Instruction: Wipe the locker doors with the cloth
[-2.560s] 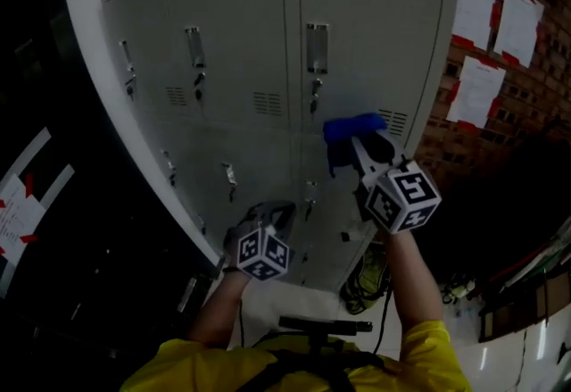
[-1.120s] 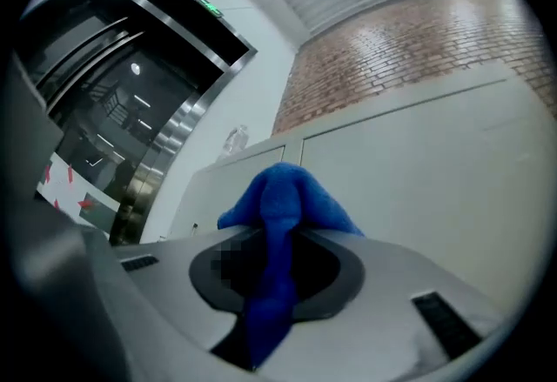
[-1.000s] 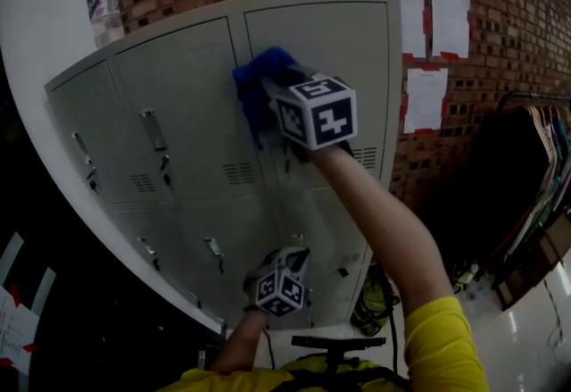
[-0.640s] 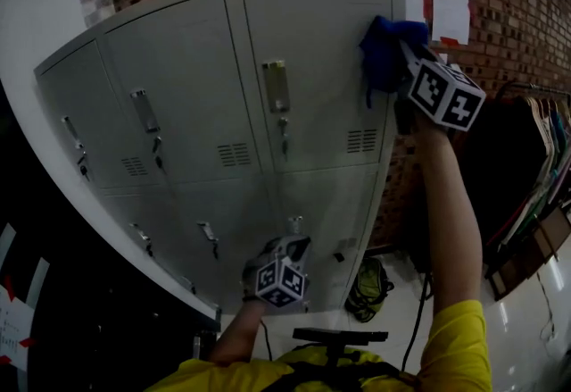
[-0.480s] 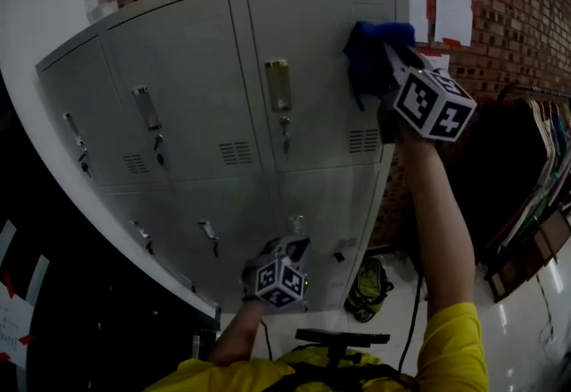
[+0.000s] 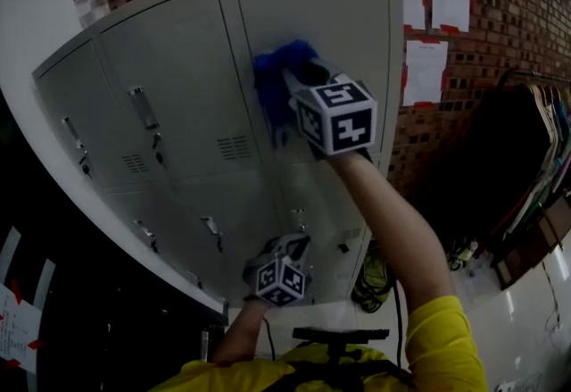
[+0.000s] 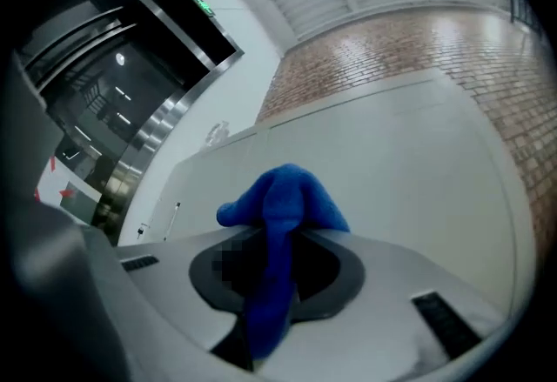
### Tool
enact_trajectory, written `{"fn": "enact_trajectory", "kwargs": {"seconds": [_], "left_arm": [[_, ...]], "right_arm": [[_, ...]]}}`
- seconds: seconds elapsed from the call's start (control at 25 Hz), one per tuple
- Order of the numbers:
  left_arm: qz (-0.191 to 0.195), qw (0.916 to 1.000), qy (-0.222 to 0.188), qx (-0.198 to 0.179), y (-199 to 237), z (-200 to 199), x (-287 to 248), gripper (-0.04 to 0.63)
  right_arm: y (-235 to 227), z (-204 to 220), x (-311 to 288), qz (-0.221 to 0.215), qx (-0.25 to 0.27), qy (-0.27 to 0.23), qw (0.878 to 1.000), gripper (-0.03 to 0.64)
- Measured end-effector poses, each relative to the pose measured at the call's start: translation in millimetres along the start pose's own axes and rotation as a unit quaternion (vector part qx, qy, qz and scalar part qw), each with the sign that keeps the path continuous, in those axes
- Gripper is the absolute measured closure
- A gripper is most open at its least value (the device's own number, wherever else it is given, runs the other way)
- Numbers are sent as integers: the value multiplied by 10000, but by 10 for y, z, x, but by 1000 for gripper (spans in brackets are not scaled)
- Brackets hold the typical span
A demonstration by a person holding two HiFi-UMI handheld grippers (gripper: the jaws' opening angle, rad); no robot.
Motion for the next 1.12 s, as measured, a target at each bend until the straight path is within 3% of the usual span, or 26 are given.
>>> {"fn": "enact_trajectory", "kwargs": {"seconds": [0.08,0.24,0.36,0.44,0.52,0.64,0.72,0.84,1.0,1.12], "left_arm": [[45,10000,9,-4,-31,18,-5,597],[-3,10000,-53,35,1,16,42,597],[-59,10000,-50,32,49,39,65,597],[-70,10000,-3,32,66,77,78,597],[-58,10000,17,65,60,94,84,597],[-32,9999,27,118,43,99,90,597],[-22,9999,36,159,21,99,98,597],[20,9998,90,168,-33,129,96,597],[61,9996,160,231,-94,184,66,597],[96,9994,186,274,-120,189,30,597]], "right_arm": [[-411,-16,263,299,-310,-158,9989,545],[-1356,37,928,1509,-677,-464,9851,545],[-1665,28,1217,1753,-1052,-633,9768,545],[-1486,28,1160,1502,-1130,-697,9797,545],[-976,41,911,810,-918,-616,9906,545],[-53,207,400,-294,-545,-128,9980,545],[321,372,157,-623,-463,158,9969,545],[342,555,26,-581,-626,268,9960,545],[-98,663,228,-287,-778,92,9965,545],[-573,761,583,252,-672,6,9974,545]]}}
Point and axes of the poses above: the fingertips, and each gripper's own axes: x backward along the fingers, y to its left, z out of its underside, the point moved 4 cm from there along x, backward along the fingers, and after that the axes turned 7 degrees about y, right-handed, at the moved point
